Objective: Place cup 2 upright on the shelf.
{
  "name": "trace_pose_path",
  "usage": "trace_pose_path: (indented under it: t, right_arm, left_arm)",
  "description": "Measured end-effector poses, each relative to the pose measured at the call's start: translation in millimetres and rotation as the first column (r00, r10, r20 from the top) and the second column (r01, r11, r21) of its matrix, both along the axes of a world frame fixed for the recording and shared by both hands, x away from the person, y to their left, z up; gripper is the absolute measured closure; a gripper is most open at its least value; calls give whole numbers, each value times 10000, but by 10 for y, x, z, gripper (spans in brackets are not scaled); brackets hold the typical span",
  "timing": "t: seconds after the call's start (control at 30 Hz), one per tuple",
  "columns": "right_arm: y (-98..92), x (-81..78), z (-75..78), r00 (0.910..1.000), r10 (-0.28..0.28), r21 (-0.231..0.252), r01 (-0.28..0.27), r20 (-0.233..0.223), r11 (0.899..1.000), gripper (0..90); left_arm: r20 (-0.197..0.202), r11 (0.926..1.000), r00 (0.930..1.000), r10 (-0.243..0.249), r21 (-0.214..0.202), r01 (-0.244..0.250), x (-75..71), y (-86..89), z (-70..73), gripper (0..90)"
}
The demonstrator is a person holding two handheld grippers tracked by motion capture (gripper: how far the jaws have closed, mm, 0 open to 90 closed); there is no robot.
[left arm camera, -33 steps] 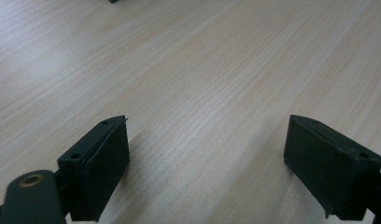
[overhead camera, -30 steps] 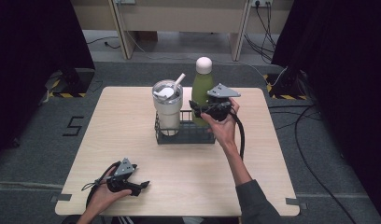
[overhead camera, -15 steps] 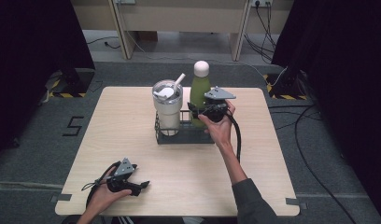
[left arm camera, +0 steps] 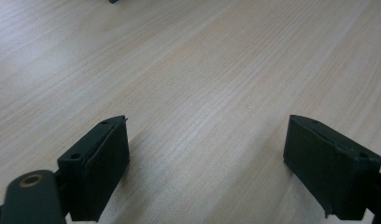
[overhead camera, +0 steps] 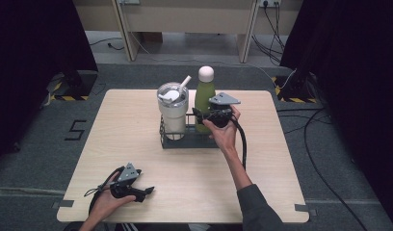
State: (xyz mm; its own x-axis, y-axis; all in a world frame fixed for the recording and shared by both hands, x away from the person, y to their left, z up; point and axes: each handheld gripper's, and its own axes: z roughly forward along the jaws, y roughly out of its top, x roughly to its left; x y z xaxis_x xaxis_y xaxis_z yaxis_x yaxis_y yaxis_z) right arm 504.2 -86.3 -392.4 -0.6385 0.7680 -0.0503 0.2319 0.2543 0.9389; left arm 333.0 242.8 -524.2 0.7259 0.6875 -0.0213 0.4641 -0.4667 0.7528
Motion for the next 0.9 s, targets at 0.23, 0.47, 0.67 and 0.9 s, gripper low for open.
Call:
trace_pose_path:
  t: [0.23, 0.47, 0.67, 0.9]
  right_arm:
    - [-11, 24, -145, 9997, -94, 8, 94, -216, 10000, 206]
    - [-29, 38, -232, 9993, -235, -56, 234, -293, 9997, 206]
    - [-53, 36, -254, 9994, -231, 100, 234, -253, 9997, 205]
    - [-43, 24, -270, 9999, -120, -88, 119, -75, 9999, 205]
  left_arm:
    - [11, 10000, 10000, 3, -3, -3, 1, 0, -1, 137]
    - [14, 10000, 10000, 2, -4, -2, 0, 0, -1, 137]
    - [12, 10000, 10000, 0, -10, 0, 1, 0, -1, 137]
    - [10, 10000, 10000, 9, -16, -9, 1, 0, -2, 137]
